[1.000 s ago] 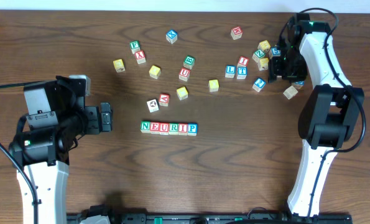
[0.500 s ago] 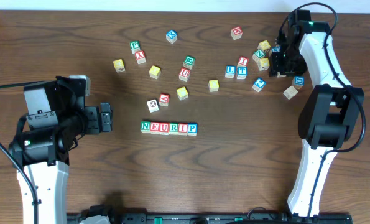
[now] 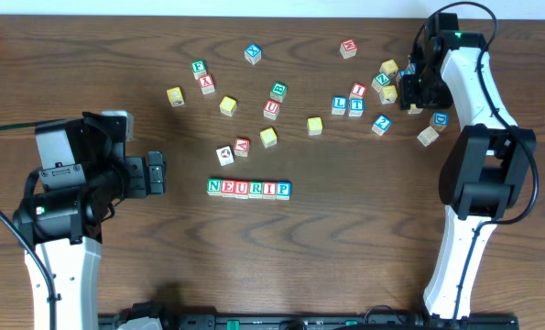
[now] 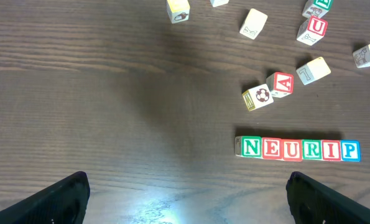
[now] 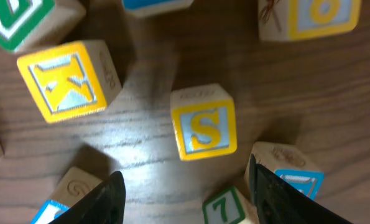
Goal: Spell out NEURIPS
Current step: 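Lower the open right gripper over the yellow-bordered S block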
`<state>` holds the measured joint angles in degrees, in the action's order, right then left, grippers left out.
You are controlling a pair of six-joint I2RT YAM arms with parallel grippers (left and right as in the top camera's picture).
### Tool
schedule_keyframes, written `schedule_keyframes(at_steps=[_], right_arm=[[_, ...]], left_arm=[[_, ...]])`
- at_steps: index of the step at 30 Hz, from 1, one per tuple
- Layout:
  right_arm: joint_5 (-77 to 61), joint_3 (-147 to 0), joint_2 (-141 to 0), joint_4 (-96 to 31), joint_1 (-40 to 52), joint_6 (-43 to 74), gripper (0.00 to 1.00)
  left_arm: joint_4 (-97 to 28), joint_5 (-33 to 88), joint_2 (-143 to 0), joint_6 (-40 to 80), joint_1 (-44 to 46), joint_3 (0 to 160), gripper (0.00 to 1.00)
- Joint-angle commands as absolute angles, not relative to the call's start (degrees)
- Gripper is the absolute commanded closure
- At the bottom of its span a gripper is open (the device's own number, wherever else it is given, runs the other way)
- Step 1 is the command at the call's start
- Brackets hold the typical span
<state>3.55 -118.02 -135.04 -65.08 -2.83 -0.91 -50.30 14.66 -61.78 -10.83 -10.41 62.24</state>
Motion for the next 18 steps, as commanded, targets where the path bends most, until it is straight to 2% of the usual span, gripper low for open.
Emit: schedule_keyframes(at_steps=[1, 18], right_arm=[[4.8, -118.8, -135.0, -64.0, -3.0, -1.8, 0.41], [4.4, -118.7, -135.3, -60.5, -3.0, -2.3, 0.41]], left_arm=[[-50.3, 14.5, -61.8, -11.7, -10.6, 63.1, 0.01], [-50.3, 14.5, -61.8, -11.8, -10.6, 63.1, 0.01]])
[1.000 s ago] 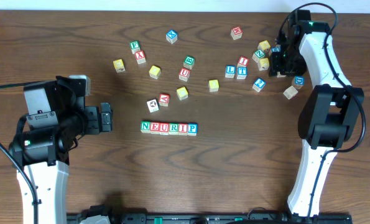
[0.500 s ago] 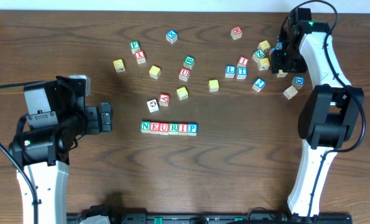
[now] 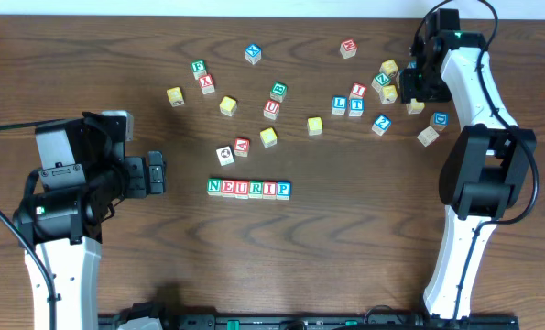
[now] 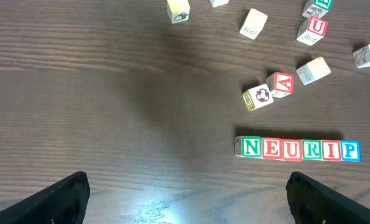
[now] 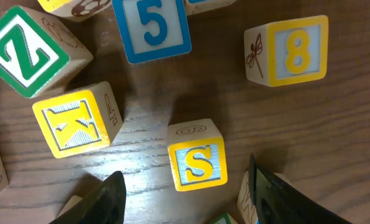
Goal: Spell out NEURIPS
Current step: 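Lower the open right gripper over the yellow-bordered S block, then close the right gripper on the yellow S block and lift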
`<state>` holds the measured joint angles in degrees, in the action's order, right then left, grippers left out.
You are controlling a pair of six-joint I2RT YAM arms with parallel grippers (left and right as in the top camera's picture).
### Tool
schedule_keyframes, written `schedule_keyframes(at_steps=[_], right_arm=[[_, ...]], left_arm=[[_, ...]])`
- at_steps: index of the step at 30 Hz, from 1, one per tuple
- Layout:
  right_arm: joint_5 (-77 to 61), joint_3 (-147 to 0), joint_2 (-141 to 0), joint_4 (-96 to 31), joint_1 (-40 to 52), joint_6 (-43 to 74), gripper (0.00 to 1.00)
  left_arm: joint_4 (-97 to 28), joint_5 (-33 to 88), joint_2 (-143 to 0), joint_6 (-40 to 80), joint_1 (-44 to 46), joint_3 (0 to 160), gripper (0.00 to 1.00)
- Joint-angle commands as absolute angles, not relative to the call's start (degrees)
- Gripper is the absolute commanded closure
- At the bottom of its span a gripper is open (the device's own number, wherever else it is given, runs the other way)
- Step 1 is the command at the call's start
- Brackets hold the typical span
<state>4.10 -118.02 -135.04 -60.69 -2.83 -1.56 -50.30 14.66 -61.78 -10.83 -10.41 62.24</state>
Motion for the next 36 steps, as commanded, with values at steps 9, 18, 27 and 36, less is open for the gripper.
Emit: schedule_keyframes(at_steps=[9, 18, 27, 36], right_arm=[[4.3, -118.7, -136.9, -60.4, -3.0, -2.2, 0.42], [5.3, -118.7, -137.1, -60.2, -3.2, -2.3, 0.41], [5.7, -118.7, -138.8, -59.7, -3.4, -2.9, 0.41], [5.6, -118.8, -139.6, -58.5, -3.2, -2.6, 0.43]], left_arm=[[-50.3, 14.5, -61.8, -11.8, -10.6, 63.1, 0.01], [-50.3, 14.5, -61.8, -11.8, -10.6, 63.1, 0.01], [-50.3, 14.5, -61.8, -11.8, -10.6, 63.1, 0.01], [-50.3, 14.5, -61.8, -11.8, -10.6, 63.1, 0.01]])
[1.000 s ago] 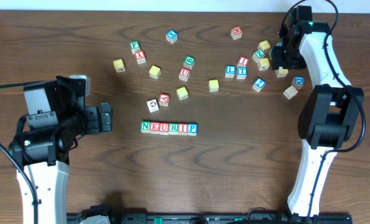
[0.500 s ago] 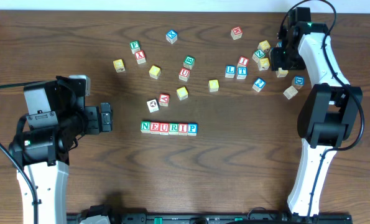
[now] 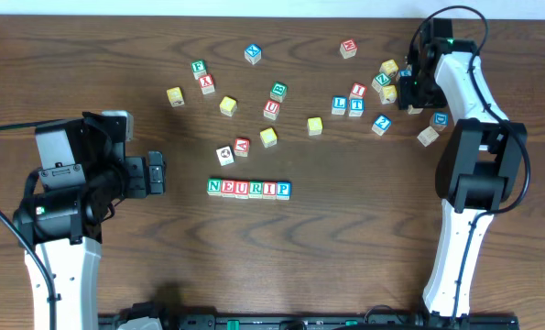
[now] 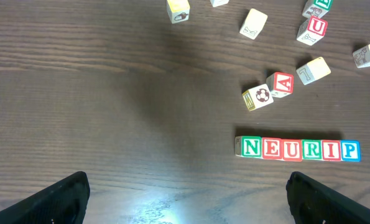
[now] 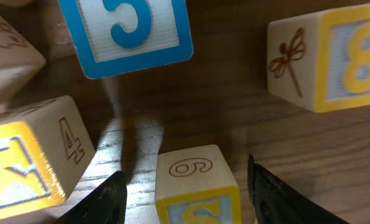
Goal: Spell out NEURIPS
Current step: 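Close the right gripper on the yellow S block and lift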
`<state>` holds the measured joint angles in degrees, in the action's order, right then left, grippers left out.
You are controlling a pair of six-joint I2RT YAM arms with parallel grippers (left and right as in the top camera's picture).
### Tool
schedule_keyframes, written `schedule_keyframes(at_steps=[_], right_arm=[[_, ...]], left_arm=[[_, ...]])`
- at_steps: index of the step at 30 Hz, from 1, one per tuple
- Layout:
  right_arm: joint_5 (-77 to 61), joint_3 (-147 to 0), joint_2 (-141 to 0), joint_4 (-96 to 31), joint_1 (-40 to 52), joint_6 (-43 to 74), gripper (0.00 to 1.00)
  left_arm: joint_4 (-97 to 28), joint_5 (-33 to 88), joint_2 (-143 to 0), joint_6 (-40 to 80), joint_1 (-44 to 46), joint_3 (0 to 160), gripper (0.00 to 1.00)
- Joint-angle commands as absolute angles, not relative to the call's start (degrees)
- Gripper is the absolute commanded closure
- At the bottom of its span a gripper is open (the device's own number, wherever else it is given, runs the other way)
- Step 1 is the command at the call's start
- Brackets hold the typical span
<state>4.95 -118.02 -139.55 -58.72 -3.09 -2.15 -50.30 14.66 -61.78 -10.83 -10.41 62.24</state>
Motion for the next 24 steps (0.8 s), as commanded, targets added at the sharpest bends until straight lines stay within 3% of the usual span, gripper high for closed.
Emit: schedule_keyframes(at_steps=[1, 4, 7, 9, 19, 24], right_arm=[[5.6, -118.8, -139.6, -58.5, -3.2, -2.7, 0.43], [5.6, -118.8, -139.6, -58.4, -3.2, -2.6, 0.5], [5.6, -118.8, -139.6, -58.5, -3.2, -2.6, 0.68], [5.6, -118.8, -139.6, -58.5, -3.2, -2.2, 0.73], [2.9, -119.0, -139.4, -59.0, -3.2, -1.3, 0.76], [1.6, -121.5, -137.9, -61.7, -3.1, -0.4, 0.86]], left_arm=[[-50.3, 14.5, -61.8, -11.8, -10.6, 63.1, 0.01], [-50.3, 14.5, -61.8, -11.7, -10.6, 63.1, 0.01], [-50.3, 14.5, -61.8, -11.8, -10.6, 63.1, 0.01], [-50.3, 14.5, -61.8, -11.8, -10.6, 63.1, 0.01], [-50.3, 14.5, -61.8, -11.8, -10.6, 63.1, 0.01], [-50.3, 14.5, -61.8, -11.8, -10.6, 63.1, 0.01]])
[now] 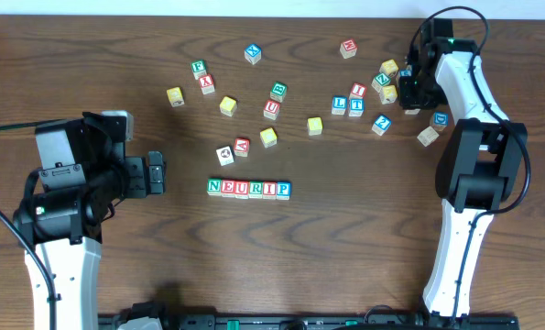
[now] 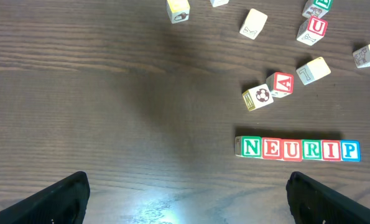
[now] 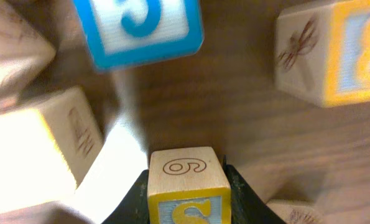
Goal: Spell out NEURIPS
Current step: 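Close the right gripper on the yellow S block and lift, then carry the S block toward the right end of the row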
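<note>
The row of blocks reading NEURIP [image 1: 248, 188] lies mid-table, also in the left wrist view as NEURIP [image 2: 298, 149]. The yellow S block [image 3: 188, 186], with a 6 on its upper side, sits between the fingers of my right gripper [image 3: 188, 193], which is shut on it among the cluster at the far right. In the overhead view my right gripper [image 1: 409, 92] covers the S block. My left gripper [image 2: 185, 199] hangs open over bare wood, left of the row.
A blue 5 block [image 3: 138, 25], a yellow 8 block [image 3: 340, 53] and a yellow block [image 3: 35, 149] crowd round the S block. Loose blocks such as A [image 2: 281, 84] and U [image 2: 313, 28] lie scattered behind the row.
My right gripper's fingers, wide apart around the S block before, have shut against its two sides. The left arm has not moved.
My right gripper hovered open over the S block in the far-right cluster, then stood a little higher, then low with the block between its spread fingers. Now it is shut on the block. The NEURIP row and left arm stayed still.
</note>
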`<state>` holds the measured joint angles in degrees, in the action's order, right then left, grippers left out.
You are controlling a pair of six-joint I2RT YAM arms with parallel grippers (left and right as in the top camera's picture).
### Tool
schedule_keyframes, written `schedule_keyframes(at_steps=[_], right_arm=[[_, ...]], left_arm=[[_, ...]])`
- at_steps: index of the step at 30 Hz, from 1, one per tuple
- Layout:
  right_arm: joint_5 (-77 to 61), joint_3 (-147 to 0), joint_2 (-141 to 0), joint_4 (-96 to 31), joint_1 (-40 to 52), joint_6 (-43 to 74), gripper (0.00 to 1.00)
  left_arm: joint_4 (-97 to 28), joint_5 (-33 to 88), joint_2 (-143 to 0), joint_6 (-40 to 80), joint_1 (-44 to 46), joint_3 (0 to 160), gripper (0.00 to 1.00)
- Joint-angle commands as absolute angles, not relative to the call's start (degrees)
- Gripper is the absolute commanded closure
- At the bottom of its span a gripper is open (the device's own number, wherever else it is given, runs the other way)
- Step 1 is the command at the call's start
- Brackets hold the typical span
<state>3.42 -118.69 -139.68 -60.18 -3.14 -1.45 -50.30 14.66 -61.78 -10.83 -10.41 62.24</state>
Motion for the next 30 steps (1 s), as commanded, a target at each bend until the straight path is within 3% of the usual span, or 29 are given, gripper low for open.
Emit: schedule_keyframes(at_steps=[1, 15, 18, 22, 24, 30], right_arm=[[1.5, -122.6, -137.2, -62.7, -3.0, -0.4, 0.86], [-6.2, -133.1, -119.4, -77.1, 0.7, 0.4, 0.85], [-6.2, -133.1, -116.7, -83.1, 3.8, 1.8, 0.92], [-5.9, -132.9, -116.2, -89.2, 8.6, 2.2, 0.93], [-5.9, -132.0, -116.2, -90.3, 11.8, 3.2, 0.98], [-0.4, -130.8, -116.1, -90.1, 22.0, 7.6, 0.98]], left_arm=[[-50.3, 14.5, -61.8, -11.8, -10.6, 63.1, 0.01], [-50.3, 14.5, -61.8, -11.8, -10.6, 63.1, 0.01], [-50.3, 14.5, -61.8, -11.7, -10.6, 63.1, 0.01], [-50.3, 14.5, -61.8, -11.7, -10.6, 63.1, 0.01], [-50.3, 14.5, -61.8, -11.7, -10.6, 63.1, 0.01], [-50.3, 14.5, -61.8, -11.8, -10.6, 63.1, 0.01]])
